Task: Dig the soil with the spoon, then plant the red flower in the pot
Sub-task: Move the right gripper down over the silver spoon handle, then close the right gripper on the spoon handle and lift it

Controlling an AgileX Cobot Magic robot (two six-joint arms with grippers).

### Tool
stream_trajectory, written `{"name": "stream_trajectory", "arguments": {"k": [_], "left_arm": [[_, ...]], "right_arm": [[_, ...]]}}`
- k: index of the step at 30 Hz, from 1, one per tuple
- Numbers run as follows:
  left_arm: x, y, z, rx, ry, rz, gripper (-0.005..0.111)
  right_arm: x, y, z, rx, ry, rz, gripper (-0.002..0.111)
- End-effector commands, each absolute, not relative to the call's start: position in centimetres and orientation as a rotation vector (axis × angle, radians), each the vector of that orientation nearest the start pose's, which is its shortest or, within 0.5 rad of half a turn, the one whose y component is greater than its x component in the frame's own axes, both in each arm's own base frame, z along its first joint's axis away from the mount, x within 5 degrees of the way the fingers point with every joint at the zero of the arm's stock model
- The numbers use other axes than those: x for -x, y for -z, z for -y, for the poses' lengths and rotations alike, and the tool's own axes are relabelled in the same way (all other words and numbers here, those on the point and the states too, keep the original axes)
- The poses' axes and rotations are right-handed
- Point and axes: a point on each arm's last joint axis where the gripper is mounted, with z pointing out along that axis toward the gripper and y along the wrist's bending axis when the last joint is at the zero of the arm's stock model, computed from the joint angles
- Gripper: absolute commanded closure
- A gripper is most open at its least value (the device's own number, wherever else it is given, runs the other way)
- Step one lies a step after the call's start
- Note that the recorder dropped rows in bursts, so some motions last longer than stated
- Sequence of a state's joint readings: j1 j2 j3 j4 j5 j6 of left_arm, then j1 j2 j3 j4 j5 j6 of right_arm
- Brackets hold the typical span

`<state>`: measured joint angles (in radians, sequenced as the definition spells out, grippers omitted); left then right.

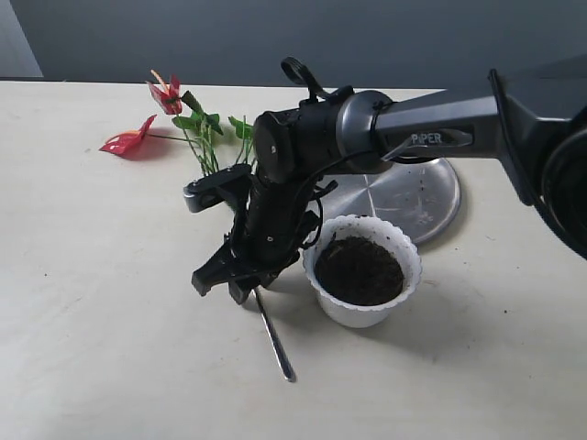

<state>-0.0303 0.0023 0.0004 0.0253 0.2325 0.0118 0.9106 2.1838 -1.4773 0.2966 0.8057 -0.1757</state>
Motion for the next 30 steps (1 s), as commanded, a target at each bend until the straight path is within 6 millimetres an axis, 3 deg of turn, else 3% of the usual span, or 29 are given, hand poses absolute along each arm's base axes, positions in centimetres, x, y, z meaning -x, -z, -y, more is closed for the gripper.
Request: {"name": "stream_trajectory", "arguments": {"k": [1,19,30], "left_arm": [[-5.5,-19.2,0.1,-0.055,-0.010,-1.716,0.106],[-5.5,-19.2,0.1,-0.055,-0.010,-1.716,0.106],[-5.6,-19.2,0.1,-0.055,-0.010,-1.714,0.106]], "right_arm": [[-24.4,-11.0,-34.6,1.350,-0.386,-2.807,0.068],[-23.5,-11.0,-33.7,1.391,-0.287,-2.931,0.068],[-21.3,-10.9,-35.4,1.466,-0.260,-2.864,0.106]]}}
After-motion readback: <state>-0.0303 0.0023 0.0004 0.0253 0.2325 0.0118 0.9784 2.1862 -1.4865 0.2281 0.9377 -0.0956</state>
